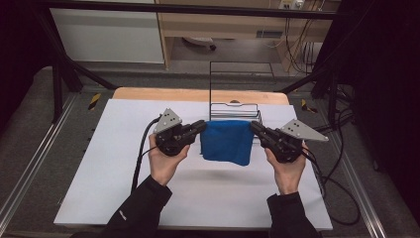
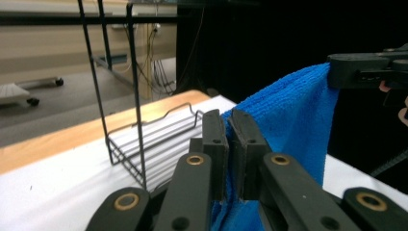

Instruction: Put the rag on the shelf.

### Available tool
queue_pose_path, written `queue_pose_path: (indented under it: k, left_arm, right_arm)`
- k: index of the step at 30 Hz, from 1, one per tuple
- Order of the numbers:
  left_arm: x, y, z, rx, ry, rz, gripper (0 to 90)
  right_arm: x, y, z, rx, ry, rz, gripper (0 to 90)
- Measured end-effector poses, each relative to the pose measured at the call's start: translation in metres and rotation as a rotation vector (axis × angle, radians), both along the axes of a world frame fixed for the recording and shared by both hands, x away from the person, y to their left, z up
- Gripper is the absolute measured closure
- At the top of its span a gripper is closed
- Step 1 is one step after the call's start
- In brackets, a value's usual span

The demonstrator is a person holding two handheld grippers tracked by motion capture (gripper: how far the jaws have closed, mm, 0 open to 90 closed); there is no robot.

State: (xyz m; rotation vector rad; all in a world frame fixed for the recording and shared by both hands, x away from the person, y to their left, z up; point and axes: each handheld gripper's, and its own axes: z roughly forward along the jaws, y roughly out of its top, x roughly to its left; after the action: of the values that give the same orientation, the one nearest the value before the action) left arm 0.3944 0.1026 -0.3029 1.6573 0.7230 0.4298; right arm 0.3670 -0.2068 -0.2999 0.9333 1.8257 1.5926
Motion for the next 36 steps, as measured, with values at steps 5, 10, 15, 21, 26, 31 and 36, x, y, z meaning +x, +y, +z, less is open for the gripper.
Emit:
queue_pose_path:
  k: [5,10,15,21,26,31,36]
  left_arm:
    - [0.003,-0.004,0.011,-0.026,-0.02,0.001,85.3]
    - [0.006,-0.008,0.018,-0.038,-0.035,0.004,85.3]
    - [0.011,-0.011,0.026,-0.051,-0.055,0.007,85.3]
    - [0.016,-0.015,0.037,-0.055,-0.082,0.017,85.3]
    - [0.02,-0.018,0.046,-0.073,-0.099,0.018,85.3]
    - [0.025,-0.021,0.056,-0.083,-0.11,0.018,85.3]
    - [0.031,-0.026,0.067,-0.087,-0.125,0.022,85.3]
  right_arm:
    - [-0.001,-0.004,0.01,0.015,-0.03,-0.017,86.2]
    - [0.001,-0.006,0.02,0.025,-0.058,-0.033,86.2]
    - [0.005,-0.008,0.028,0.032,-0.079,-0.047,86.3]
    - [0.011,-0.01,0.037,0.042,-0.098,-0.061,86.3]
    - [0.016,-0.012,0.047,0.049,-0.12,-0.075,86.4]
    - [0.021,-0.015,0.055,0.058,-0.138,-0.083,86.4]
    - [0.026,-0.018,0.065,0.073,-0.157,-0.088,86.3]
